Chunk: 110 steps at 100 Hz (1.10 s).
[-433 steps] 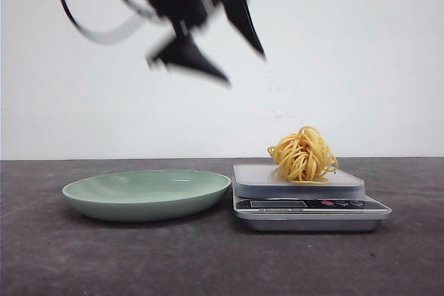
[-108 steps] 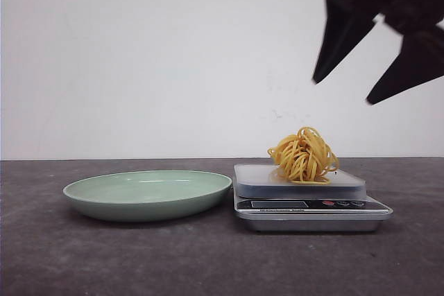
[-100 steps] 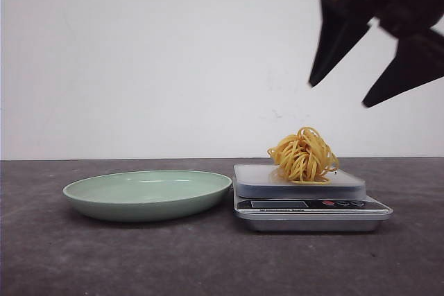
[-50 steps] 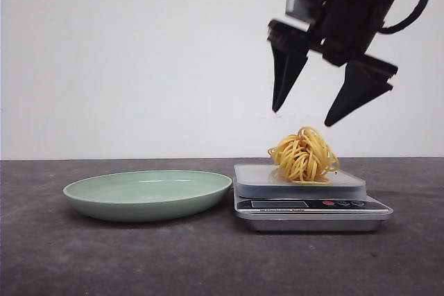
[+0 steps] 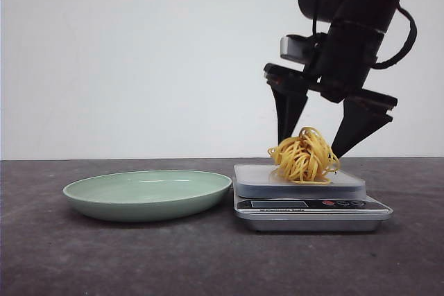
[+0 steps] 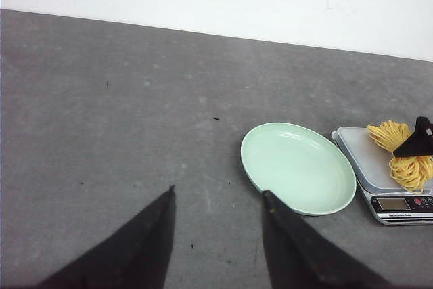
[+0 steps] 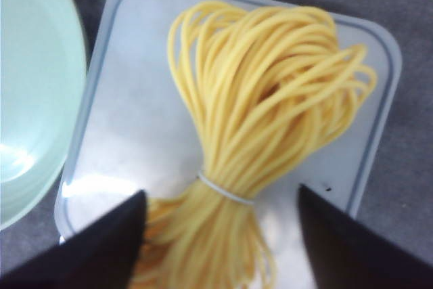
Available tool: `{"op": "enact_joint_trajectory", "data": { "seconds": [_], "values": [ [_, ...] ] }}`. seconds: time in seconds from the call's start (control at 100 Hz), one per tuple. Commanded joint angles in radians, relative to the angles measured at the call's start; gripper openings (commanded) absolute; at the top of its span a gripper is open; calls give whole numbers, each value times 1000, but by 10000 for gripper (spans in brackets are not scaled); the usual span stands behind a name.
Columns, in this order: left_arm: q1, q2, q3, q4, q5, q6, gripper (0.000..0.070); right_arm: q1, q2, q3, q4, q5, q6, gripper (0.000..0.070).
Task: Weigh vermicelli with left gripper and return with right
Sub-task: 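Lift the vermicelli with the right gripper and carry it toward the plate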
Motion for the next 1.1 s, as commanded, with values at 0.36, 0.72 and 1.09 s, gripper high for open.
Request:
{"op": "enact_joint_trajectory", "data": {
  "seconds": [0.36, 0.72, 1.09],
  "values": [
    [-3, 5, 15, -16, -3, 3, 242, 33, 10, 21, 34, 10, 10, 3],
    [-3, 5, 15, -10, -3, 3, 242, 111, -82, 65, 113, -37, 11, 3],
    [-3, 5, 15, -14, -3, 0, 242, 291, -79, 124, 305, -63, 128, 3]
  ]
}}
